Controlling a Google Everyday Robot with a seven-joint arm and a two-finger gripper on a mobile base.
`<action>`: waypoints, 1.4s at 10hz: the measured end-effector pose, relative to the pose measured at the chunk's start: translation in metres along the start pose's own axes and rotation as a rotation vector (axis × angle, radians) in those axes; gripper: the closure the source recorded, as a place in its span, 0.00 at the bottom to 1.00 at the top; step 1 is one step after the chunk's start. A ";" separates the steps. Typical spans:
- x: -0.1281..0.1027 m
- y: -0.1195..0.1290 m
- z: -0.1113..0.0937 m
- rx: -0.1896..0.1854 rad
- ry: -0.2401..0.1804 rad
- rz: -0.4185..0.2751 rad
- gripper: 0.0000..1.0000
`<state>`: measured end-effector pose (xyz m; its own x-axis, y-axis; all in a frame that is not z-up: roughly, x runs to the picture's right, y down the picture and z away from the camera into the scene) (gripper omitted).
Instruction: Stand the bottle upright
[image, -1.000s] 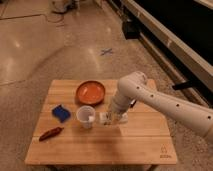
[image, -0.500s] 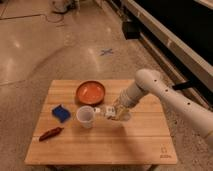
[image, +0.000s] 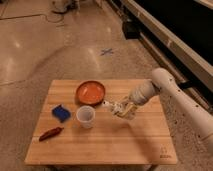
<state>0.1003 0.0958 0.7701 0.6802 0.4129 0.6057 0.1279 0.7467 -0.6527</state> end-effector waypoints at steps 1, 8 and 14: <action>0.005 0.000 -0.004 -0.001 -0.034 0.010 1.00; 0.052 -0.007 -0.029 0.042 -0.248 0.076 1.00; 0.060 -0.019 -0.039 0.158 -0.400 0.101 1.00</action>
<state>0.1669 0.0860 0.8009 0.3465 0.6342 0.6911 -0.0577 0.7498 -0.6591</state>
